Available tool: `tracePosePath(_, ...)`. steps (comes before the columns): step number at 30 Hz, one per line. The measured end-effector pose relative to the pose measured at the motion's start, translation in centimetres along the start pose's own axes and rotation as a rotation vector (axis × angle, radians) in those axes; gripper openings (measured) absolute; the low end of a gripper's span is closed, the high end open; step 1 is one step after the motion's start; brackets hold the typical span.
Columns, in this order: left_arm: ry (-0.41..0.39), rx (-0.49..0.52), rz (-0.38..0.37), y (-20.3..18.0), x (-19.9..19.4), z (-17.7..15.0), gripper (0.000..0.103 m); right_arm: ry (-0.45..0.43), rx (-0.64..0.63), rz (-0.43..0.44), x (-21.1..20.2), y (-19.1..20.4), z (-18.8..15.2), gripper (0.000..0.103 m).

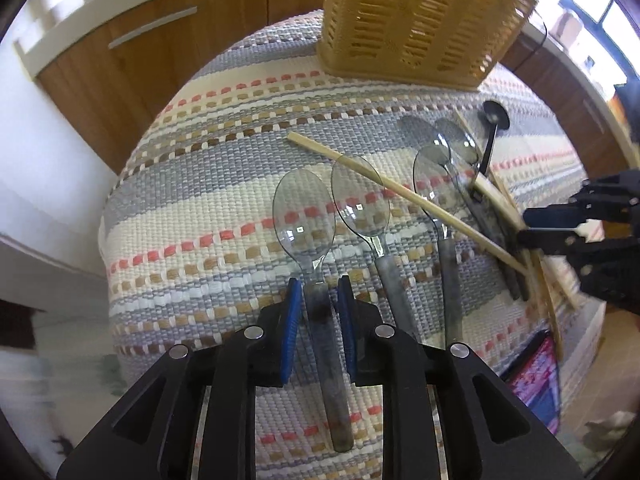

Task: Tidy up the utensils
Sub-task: 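Carry the chopsticks in the right tool and drop them into the caddy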

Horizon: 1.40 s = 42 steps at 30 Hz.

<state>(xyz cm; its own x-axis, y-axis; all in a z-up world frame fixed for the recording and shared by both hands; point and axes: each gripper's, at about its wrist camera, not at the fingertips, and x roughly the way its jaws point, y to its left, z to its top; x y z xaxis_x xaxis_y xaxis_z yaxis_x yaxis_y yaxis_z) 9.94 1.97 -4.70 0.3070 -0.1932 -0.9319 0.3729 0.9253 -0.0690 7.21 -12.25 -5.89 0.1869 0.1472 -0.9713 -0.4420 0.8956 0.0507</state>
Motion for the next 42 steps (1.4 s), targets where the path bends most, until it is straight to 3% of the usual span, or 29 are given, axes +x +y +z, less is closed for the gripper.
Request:
tracePosePath(3, -0.018, 0.019, 0.041, -1.0, 0.0, -0.1, 0.011, -0.017, -0.004, -0.015, -0.4, 0.2, -0.6, 0.011)
tracePosePath(5, -0.032, 0.008, 0.024, -1.1, -0.3, -0.1, 0.01, -0.044, 0.006, -0.008, -0.7, 0.0, -1.0, 0.01)
tracePosePath(12, -0.225, -0.026, -0.047, -1.4, -6.0, 0.8, 0.01, -0.212, 0.036, 0.056, -5.7, -1.6, -2.3, 0.01)
tracePosePath(21, -0.552, -0.037, -0.111, -3.1, -15.8, 4.6, 0.01, -0.619, 0.074, 0.093, -17.4, -4.1, -2.4, 0.01)
tracePosePath(29, -0.796, 0.016, -0.086, -4.8, -21.5, 10.5, 0.01, -0.963, 0.177, 0.075, -25.3, -8.3, 0.4, 0.01)
tracePosePath(37, -1.033, -0.032, -0.042, -5.2, -19.7, 14.3, 0.01, -1.163, 0.284, -0.094, -25.6, -11.5, 2.8, 0.011)
tracePosePath(42, -1.115, -0.082, -0.01, -5.2, -16.4, 15.6, 0.01, -1.182, 0.317, -0.13, -23.8, -13.4, 4.6, 0.011)
